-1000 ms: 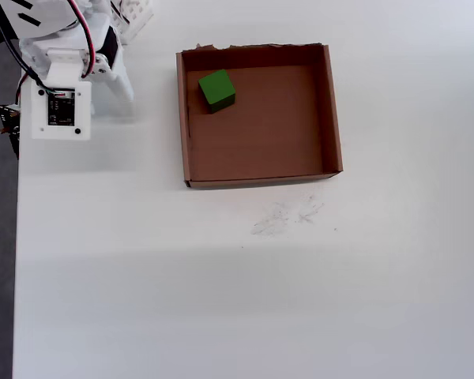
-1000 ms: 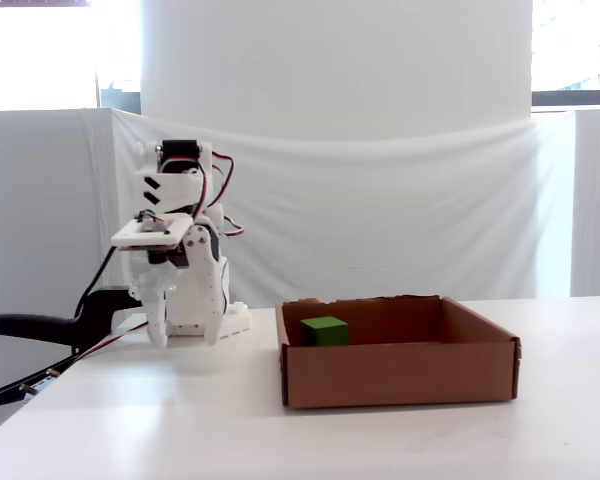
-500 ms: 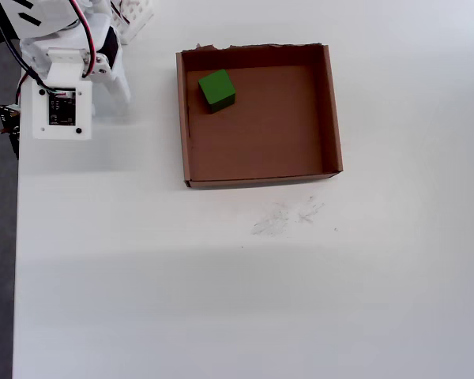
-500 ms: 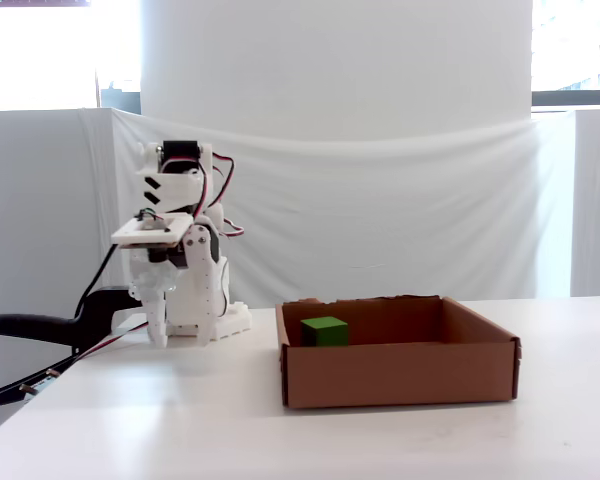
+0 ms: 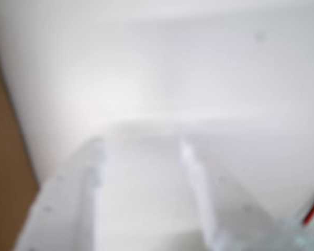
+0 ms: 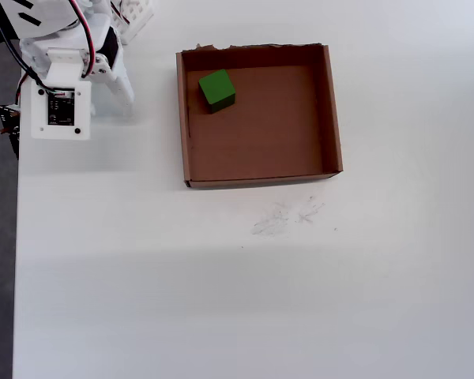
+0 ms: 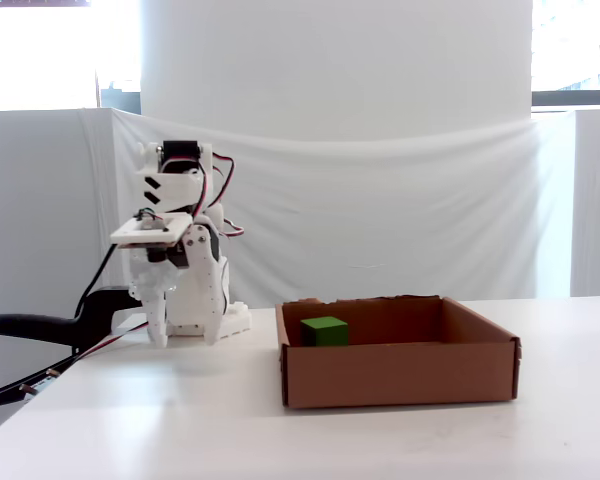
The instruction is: Grasp a green cube and put it in a box.
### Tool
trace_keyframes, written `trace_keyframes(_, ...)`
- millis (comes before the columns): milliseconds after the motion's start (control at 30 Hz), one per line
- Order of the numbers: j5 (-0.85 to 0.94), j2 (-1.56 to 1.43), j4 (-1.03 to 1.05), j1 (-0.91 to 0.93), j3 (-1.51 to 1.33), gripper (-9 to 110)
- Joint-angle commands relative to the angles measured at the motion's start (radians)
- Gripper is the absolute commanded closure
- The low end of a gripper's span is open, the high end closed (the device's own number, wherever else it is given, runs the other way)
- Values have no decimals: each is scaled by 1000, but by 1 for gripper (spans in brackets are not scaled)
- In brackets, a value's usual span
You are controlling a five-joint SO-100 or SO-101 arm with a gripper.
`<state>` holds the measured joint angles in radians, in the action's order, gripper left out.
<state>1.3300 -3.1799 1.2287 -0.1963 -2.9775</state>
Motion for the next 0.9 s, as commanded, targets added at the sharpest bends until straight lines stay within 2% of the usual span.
trace_keyframes(0, -107, -2, 23, -6, 6, 81)
trace_keyframes(67, -172, -2, 17, -5, 6, 80)
trace_keyframes(867, -173, -2, 17, -5, 6, 80)
